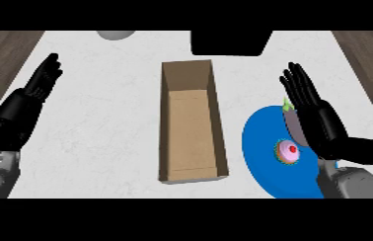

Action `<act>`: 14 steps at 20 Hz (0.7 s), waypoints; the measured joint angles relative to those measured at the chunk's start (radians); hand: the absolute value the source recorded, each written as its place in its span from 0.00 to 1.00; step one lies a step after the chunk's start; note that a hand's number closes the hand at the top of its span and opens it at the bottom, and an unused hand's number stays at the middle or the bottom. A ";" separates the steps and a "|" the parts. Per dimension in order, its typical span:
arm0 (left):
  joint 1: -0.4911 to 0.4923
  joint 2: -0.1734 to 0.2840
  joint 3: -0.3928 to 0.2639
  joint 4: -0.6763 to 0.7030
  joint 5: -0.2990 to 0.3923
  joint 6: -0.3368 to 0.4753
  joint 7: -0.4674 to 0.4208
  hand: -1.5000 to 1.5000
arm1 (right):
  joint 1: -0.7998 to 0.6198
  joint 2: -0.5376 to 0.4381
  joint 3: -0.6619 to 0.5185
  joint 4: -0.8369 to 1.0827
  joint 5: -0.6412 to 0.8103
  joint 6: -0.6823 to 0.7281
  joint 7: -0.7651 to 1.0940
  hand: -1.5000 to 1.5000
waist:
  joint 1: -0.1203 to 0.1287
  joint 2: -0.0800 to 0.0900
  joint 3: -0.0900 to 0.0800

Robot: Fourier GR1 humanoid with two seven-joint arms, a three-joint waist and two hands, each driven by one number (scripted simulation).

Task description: Pick the cupcake from the plate and place it in the cardboard box

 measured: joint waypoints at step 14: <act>0.120 -0.152 -0.037 0.111 -0.088 0.114 -0.006 0.50 | -0.097 -0.055 -0.075 0.216 0.030 0.193 -0.180 0.00 | -0.003 0.016 0.008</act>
